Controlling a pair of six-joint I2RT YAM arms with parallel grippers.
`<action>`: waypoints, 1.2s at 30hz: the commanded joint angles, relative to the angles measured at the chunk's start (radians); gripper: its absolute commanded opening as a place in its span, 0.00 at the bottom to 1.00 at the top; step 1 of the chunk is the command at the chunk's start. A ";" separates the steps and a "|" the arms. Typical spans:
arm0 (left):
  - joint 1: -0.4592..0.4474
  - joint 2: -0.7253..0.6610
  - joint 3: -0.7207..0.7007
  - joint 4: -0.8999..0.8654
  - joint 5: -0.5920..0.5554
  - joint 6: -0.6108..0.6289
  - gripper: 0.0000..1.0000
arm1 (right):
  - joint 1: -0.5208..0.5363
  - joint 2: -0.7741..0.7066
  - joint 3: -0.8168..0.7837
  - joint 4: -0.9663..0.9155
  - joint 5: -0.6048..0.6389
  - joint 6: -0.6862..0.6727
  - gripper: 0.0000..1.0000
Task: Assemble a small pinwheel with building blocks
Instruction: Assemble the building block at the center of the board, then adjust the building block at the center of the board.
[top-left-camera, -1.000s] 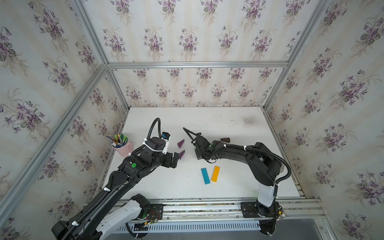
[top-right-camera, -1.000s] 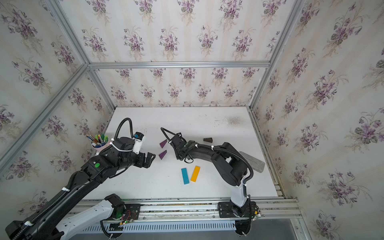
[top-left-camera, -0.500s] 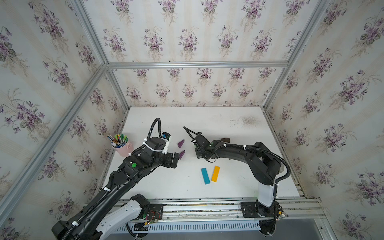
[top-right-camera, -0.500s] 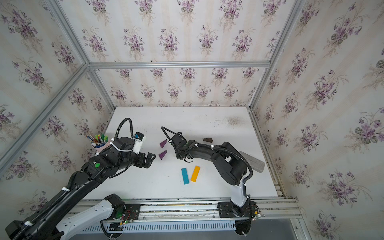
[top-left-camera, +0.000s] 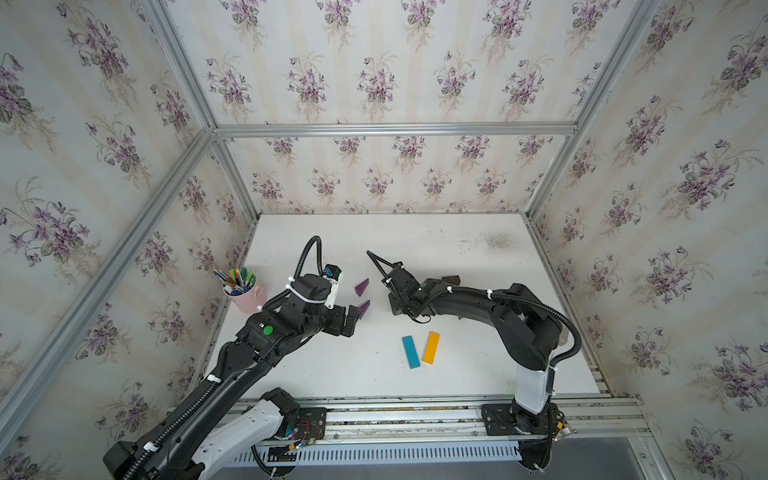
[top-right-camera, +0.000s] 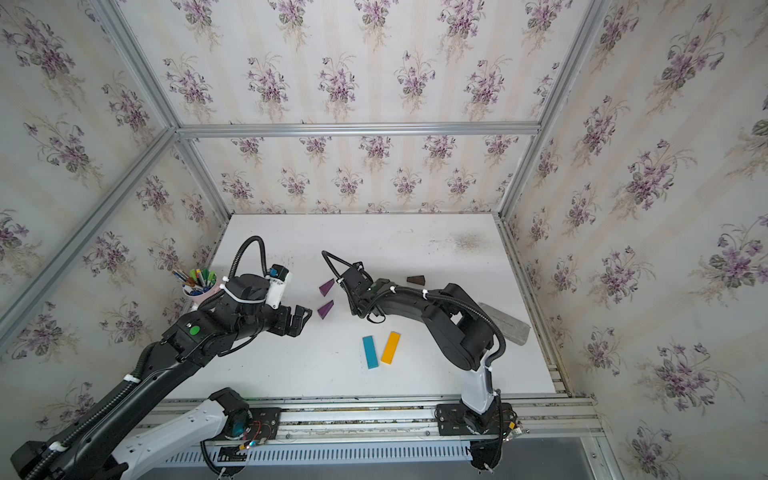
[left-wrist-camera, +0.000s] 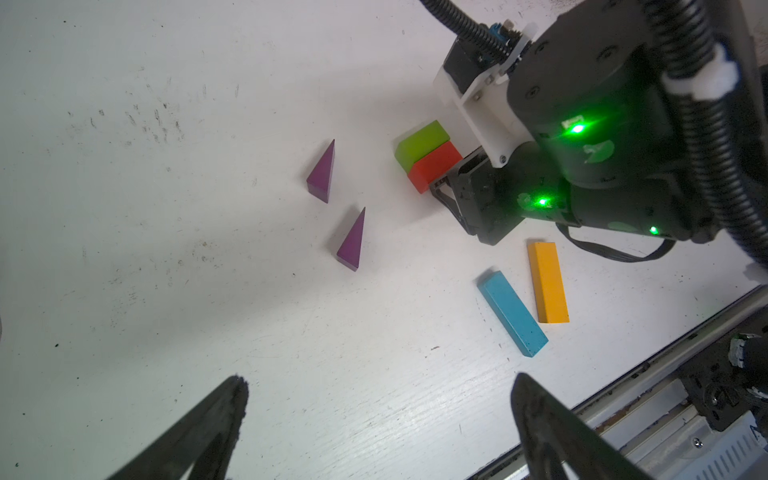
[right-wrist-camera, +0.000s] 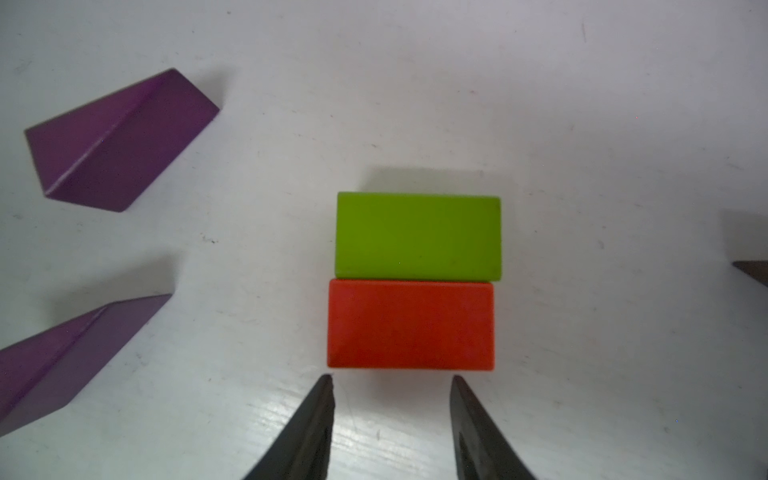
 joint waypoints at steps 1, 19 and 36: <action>0.000 0.017 0.001 0.000 -0.008 -0.008 0.99 | 0.000 -0.081 -0.034 0.019 0.005 0.023 0.48; -0.147 0.567 0.243 0.141 -0.141 -0.040 0.90 | -0.305 -0.079 0.017 0.048 -0.254 -0.241 0.49; -0.153 0.810 0.363 0.139 -0.276 -0.111 0.91 | -0.304 0.109 0.106 0.065 -0.268 -0.285 0.46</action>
